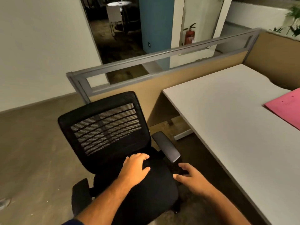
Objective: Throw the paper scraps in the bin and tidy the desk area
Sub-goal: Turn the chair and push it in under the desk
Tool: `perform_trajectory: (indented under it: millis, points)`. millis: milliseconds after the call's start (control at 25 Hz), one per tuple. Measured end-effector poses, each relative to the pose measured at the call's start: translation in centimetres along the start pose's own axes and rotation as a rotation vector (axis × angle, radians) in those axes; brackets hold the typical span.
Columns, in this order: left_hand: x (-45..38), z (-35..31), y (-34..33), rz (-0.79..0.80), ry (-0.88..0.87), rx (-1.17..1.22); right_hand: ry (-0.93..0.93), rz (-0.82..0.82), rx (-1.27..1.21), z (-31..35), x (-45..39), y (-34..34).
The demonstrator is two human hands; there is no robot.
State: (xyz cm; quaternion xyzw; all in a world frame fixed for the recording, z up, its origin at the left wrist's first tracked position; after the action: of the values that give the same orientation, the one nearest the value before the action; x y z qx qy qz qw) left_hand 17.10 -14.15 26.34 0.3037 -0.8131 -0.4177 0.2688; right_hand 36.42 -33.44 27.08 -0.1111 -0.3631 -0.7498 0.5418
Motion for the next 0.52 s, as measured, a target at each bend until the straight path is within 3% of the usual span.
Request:
perform_trajectory:
  millis: [240,520]
  points:
    - [0.8,11.1,5.6,0.031,-0.109,-0.031,-0.05,-0.074,-0.042,5.6,-1.4,-10.8]
    - [3.1,18.2,9.6,0.054,-0.119,0.039,-0.085,-0.108,-0.036,10.0,-1.5,-18.9]
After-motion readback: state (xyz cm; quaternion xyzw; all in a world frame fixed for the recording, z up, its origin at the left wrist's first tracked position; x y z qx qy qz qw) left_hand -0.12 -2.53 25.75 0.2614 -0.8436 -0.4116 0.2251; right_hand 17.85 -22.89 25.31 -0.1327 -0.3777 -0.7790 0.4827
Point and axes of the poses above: each hand's wrist, its own x-axis away from the middle knuckle, its own y-axis out of the back of the hand, z = x × y, the point moved 1 cm from there along -x, towards the middle knuckle, and after that the axes turned 6 degrees about x, right-handed, at the moved point
